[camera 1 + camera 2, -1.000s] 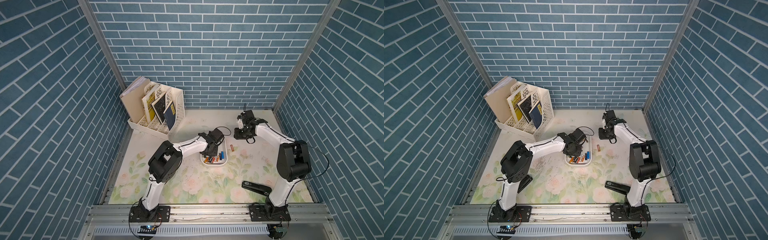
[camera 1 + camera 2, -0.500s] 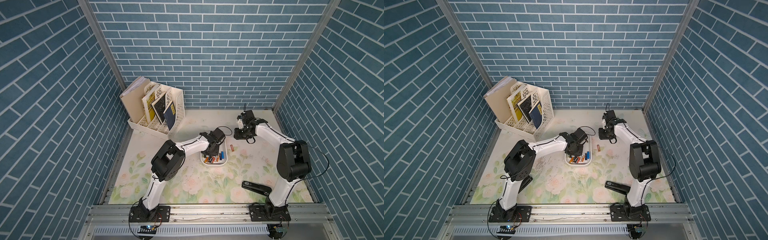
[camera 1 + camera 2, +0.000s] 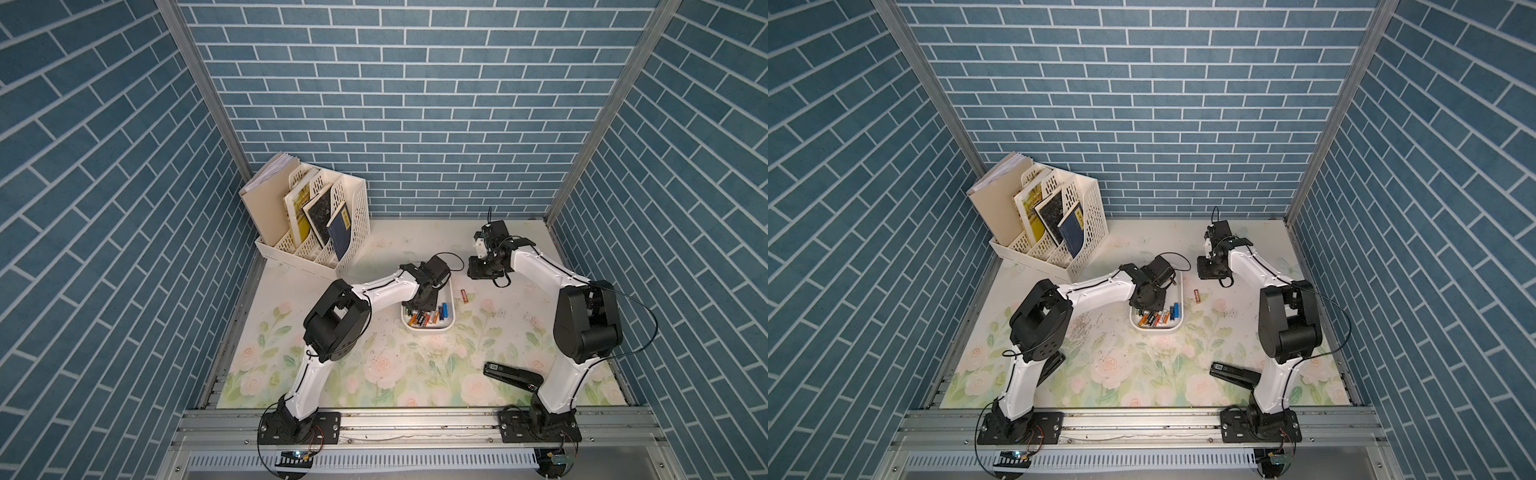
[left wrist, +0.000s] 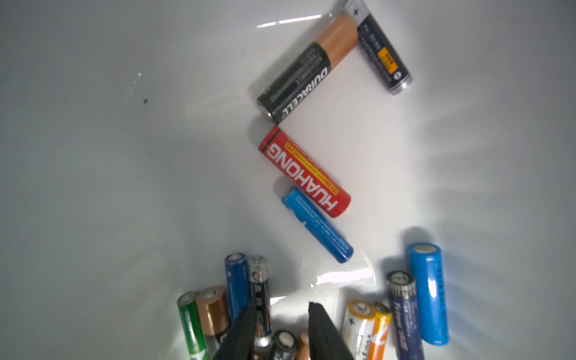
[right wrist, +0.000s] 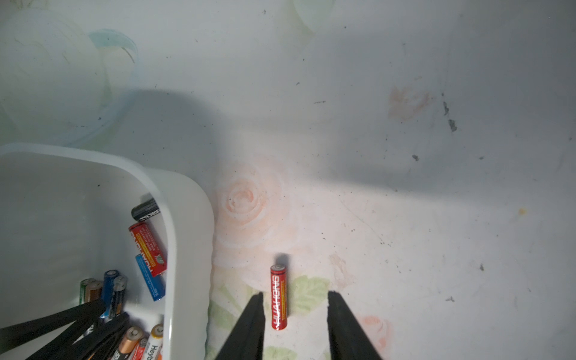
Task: Take the batteries out of the storage box
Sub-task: Pick up the battery from the storage box.
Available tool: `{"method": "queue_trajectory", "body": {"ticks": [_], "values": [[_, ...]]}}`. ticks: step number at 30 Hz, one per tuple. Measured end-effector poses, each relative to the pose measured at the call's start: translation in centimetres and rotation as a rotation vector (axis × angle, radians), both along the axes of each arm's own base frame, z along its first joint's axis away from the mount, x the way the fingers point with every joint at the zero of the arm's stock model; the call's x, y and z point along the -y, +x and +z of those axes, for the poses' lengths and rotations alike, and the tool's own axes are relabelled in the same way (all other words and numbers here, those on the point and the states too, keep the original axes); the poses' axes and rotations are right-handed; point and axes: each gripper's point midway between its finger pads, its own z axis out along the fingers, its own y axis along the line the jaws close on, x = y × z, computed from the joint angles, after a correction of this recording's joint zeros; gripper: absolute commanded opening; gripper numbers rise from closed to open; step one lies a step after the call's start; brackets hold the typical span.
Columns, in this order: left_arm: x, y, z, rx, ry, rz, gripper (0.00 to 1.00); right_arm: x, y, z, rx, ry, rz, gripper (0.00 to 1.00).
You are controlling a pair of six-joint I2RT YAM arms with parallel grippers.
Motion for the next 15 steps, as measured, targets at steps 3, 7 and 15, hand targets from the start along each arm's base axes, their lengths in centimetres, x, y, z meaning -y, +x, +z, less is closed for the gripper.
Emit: {"method": "queue_trajectory", "body": {"ticks": [3,7,15], "values": [[0.04,0.06,0.16,0.001,0.000,0.000,0.34,0.00,-0.01,-0.01,0.001,-0.002,0.005,0.38],[0.07,-0.01,0.06,-0.003,0.000,-0.004,0.34,-0.02,-0.01,-0.01,0.003,-0.004,0.013,0.38],[0.04,-0.17,-0.71,-0.023,0.004,-0.007,0.32,-0.07,-0.03,-0.01,0.004,-0.004,0.021,0.38]]}}
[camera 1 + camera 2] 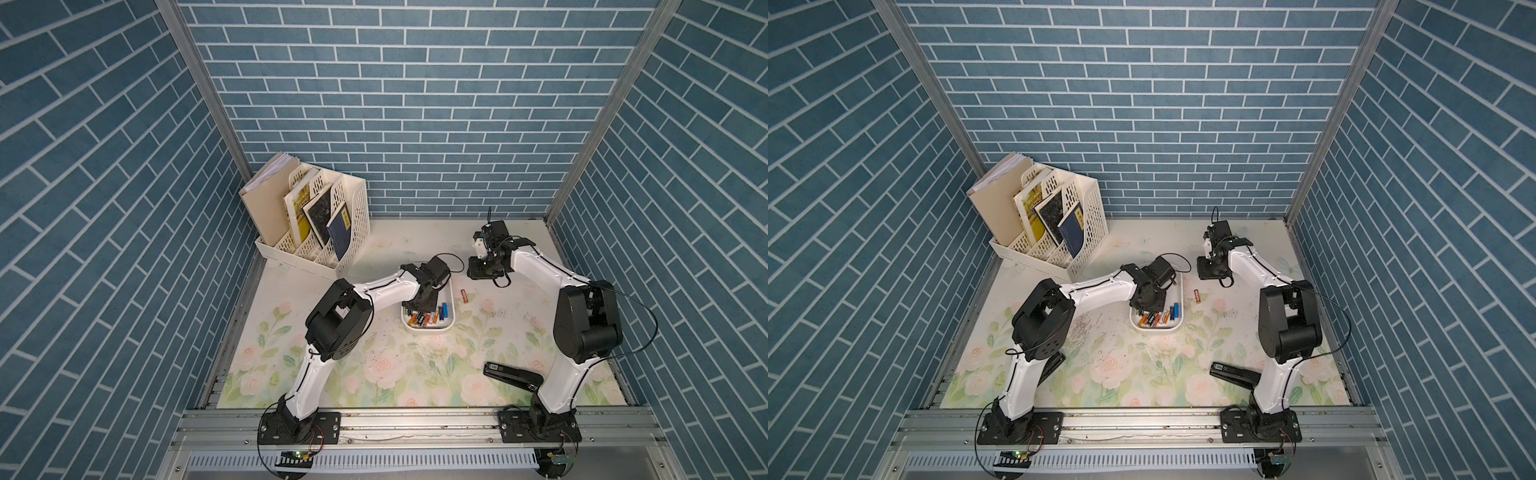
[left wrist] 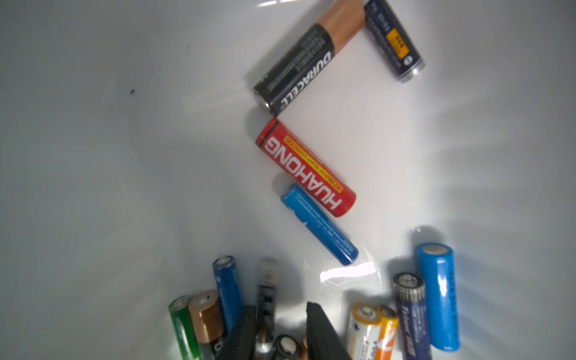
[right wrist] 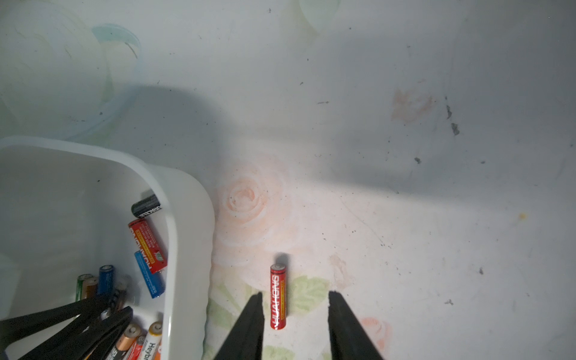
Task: Take the batteries out of the storage box
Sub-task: Pick up the battery from the storage box.
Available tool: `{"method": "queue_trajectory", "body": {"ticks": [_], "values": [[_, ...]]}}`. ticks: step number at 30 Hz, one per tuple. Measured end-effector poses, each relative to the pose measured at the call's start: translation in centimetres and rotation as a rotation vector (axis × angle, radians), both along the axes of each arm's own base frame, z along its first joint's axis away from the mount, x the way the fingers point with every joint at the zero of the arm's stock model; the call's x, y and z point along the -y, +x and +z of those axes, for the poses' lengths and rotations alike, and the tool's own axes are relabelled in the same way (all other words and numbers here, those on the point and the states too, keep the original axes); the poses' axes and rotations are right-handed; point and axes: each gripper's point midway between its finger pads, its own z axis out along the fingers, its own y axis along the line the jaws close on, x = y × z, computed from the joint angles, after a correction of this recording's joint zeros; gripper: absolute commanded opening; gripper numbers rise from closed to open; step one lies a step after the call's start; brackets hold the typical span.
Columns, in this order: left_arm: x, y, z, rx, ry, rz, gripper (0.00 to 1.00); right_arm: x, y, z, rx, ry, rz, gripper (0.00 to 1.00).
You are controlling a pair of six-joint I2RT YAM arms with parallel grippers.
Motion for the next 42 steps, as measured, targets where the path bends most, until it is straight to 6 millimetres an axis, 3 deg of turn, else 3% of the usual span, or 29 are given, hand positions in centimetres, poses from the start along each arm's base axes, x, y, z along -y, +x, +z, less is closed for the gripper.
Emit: {"method": "queue_trajectory", "body": {"ticks": [18,35,42], "values": [[-0.20,0.05,-0.89,-0.016,0.010,0.002,0.24,-0.04,-0.02,-0.01,-0.002,0.003,0.003,0.38],[0.11,0.75,-0.75,-0.032,-0.030,-0.012,0.13,-0.18,0.33,0.43,0.009,0.009,0.003,0.38],[0.24,0.98,-0.42,-0.039,-0.048,-0.012,0.12,-0.38,0.31,0.50,0.007,0.019,0.008,0.38]]}}
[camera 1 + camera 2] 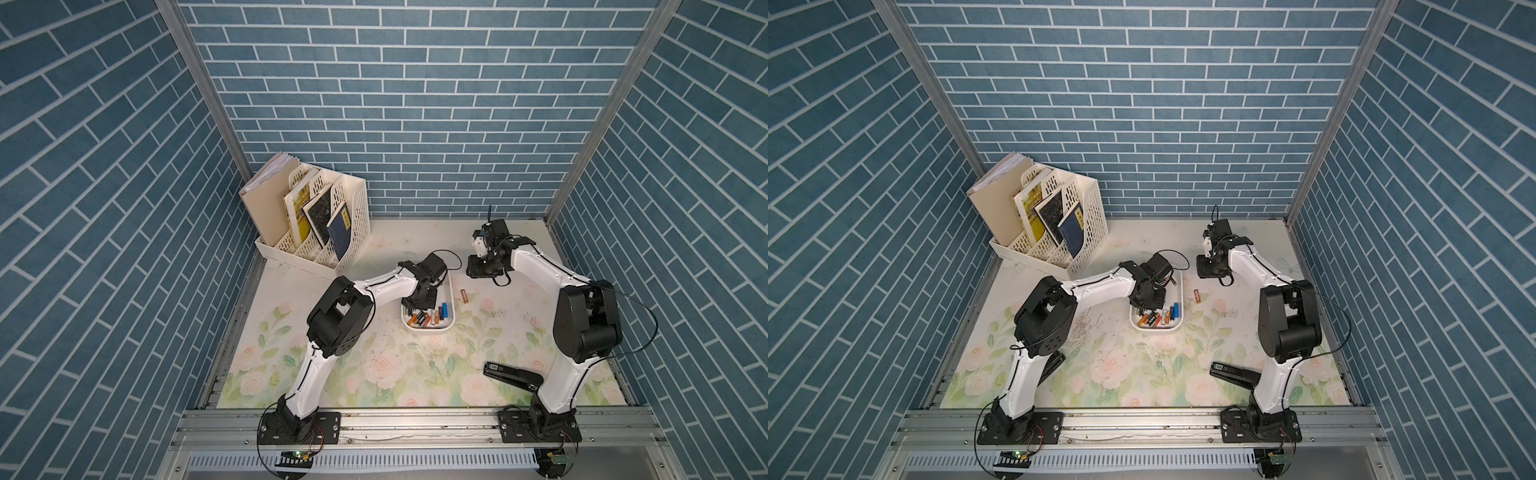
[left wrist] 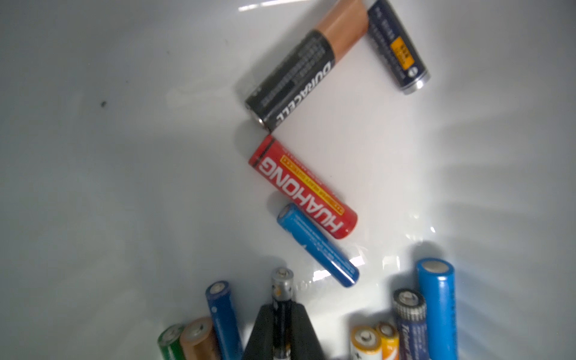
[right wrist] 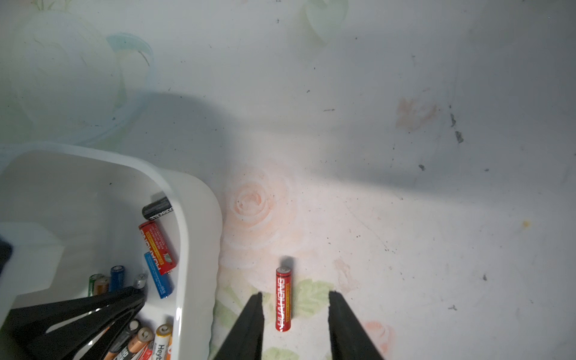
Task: Take the batteries out of the storage box
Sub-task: Pick up the battery from the storage box, then place the battery at the center of the board.
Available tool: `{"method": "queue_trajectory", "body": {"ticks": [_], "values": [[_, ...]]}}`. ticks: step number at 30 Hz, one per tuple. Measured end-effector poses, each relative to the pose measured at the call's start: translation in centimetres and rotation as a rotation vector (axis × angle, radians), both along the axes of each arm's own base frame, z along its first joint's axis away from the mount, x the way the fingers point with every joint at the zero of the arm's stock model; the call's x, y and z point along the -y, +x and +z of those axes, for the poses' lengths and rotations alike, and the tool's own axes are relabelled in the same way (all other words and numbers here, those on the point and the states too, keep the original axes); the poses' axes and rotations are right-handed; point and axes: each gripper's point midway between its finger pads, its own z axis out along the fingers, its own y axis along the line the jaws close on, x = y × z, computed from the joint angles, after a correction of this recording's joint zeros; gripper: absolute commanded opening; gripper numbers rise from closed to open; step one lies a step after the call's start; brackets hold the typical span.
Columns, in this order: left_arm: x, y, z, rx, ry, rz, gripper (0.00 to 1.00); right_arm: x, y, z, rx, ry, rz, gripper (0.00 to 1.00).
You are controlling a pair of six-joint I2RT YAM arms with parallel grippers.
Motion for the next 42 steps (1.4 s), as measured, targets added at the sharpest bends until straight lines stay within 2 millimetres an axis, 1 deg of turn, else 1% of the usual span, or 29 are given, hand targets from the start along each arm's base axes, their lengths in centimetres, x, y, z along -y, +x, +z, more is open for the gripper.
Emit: {"method": "queue_trajectory", "body": {"ticks": [7,10,13,16,22,24,26,27,29,31,33,36,39,42], "values": [[0.6,1.2,1.5,0.020,-0.039,0.008,0.12,-0.4,0.5,1.0,0.019,0.018,0.006,0.38],[0.4,1.6,2.1,0.024,-0.053,0.016,0.12,-0.6,0.7,1.5,0.026,0.028,0.009,0.38],[0.0,2.0,3.2,0.032,-0.070,0.024,0.12,-1.0,0.9,2.1,0.037,0.038,0.016,0.38],[-0.5,2.6,5.2,0.053,-0.105,0.038,0.12,-1.4,1.1,2.7,0.046,0.043,0.024,0.38],[-2.4,4.2,11.1,0.144,-0.184,0.081,0.12,-2.9,0.9,3.7,0.061,0.054,0.057,0.38],[-3.5,4.7,13.0,0.176,-0.203,0.098,0.13,-3.8,0.8,4.1,0.069,0.059,0.074,0.38],[-4.9,4.9,14.1,0.199,-0.210,0.118,0.13,-4.6,0.7,4.4,0.076,0.063,0.091,0.38],[-5.8,4.8,14.4,0.204,-0.209,0.130,0.13,-4.9,0.5,4.5,0.078,0.064,0.099,0.38],[-7.8,4.6,14.1,0.201,-0.195,0.155,0.13,-5.5,0.4,4.6,0.080,0.066,0.112,0.38],[-9.9,4.2,13.0,0.181,-0.170,0.185,0.13,-6.1,0.2,4.6,0.079,0.066,0.125,0.38],[-11.9,3.7,11.0,0.146,-0.136,0.213,0.13,-6.6,0.0,4.3,0.072,0.066,0.133,0.38],[-14.0,2.6,7.6,0.084,-0.087,0.235,0.13,-7.1,-0.4,3.9,0.058,0.063,0.144,0.38],[-14.6,1.5,4.9,0.028,-0.058,0.230,0.13,-7.4,-0.5,3.5,0.048,0.059,0.150,0.38],[-14.2,1.5,3.0,-0.003,-0.055,0.214,0.13,-7.5,-0.7,3.3,0.041,0.056,0.153,0.38]]}}
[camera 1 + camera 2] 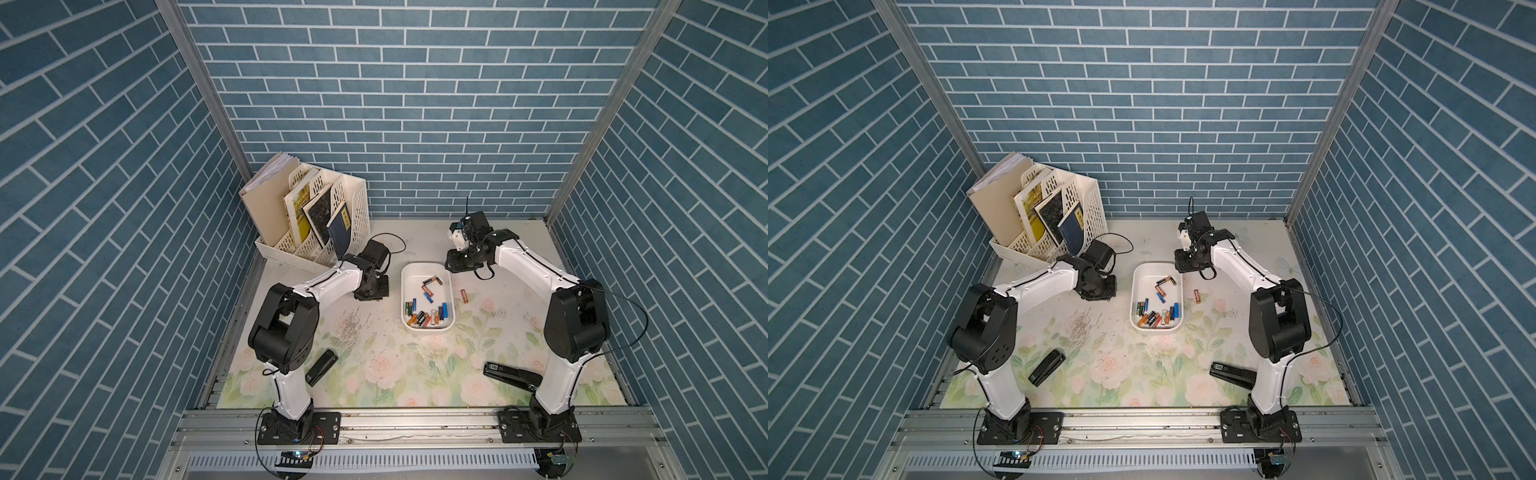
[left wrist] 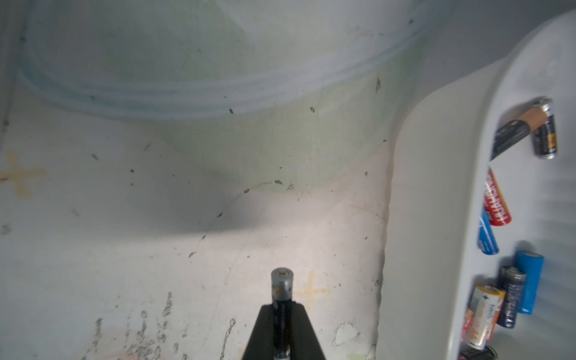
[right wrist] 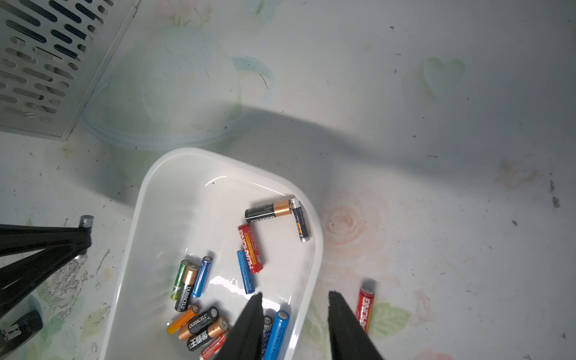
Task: Take the batteries out of the storage box
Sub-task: Place the battery at the center of the board.
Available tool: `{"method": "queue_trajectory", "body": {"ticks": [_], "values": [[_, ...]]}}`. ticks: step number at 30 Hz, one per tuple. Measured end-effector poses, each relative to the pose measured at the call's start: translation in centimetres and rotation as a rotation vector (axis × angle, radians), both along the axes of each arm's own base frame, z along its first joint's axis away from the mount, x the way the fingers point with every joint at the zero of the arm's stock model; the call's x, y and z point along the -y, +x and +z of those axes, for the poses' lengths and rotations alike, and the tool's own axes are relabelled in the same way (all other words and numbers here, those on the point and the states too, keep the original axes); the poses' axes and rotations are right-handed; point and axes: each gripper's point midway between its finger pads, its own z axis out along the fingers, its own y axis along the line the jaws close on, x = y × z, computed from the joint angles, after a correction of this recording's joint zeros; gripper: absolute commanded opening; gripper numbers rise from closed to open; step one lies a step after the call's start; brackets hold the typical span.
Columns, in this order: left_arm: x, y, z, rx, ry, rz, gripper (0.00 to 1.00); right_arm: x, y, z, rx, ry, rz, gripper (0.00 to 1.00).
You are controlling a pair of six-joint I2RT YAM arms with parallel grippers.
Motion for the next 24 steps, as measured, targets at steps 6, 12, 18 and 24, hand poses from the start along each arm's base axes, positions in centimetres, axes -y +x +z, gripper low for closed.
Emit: {"method": "queue_trajectory", "body": {"ticks": [6,12,18,24], "values": [[0.4,0.2,-2.4,-0.036,0.003,-0.017,0.13,-0.4,0.2,-0.2,-0.003,-0.003,0.005,0.38],[0.3,0.3,-2.8,-0.042,0.004,-0.028,0.13,-0.8,0.3,-0.6,-0.009,-0.006,0.012,0.38],[0.5,0.2,-3.1,-0.051,-0.001,-0.035,0.13,-1.0,0.6,-0.4,-0.004,-0.004,0.014,0.38],[0.5,0.1,-3.7,-0.063,-0.004,-0.036,0.13,-1.0,0.5,-0.5,-0.006,-0.006,0.015,0.38]]}}
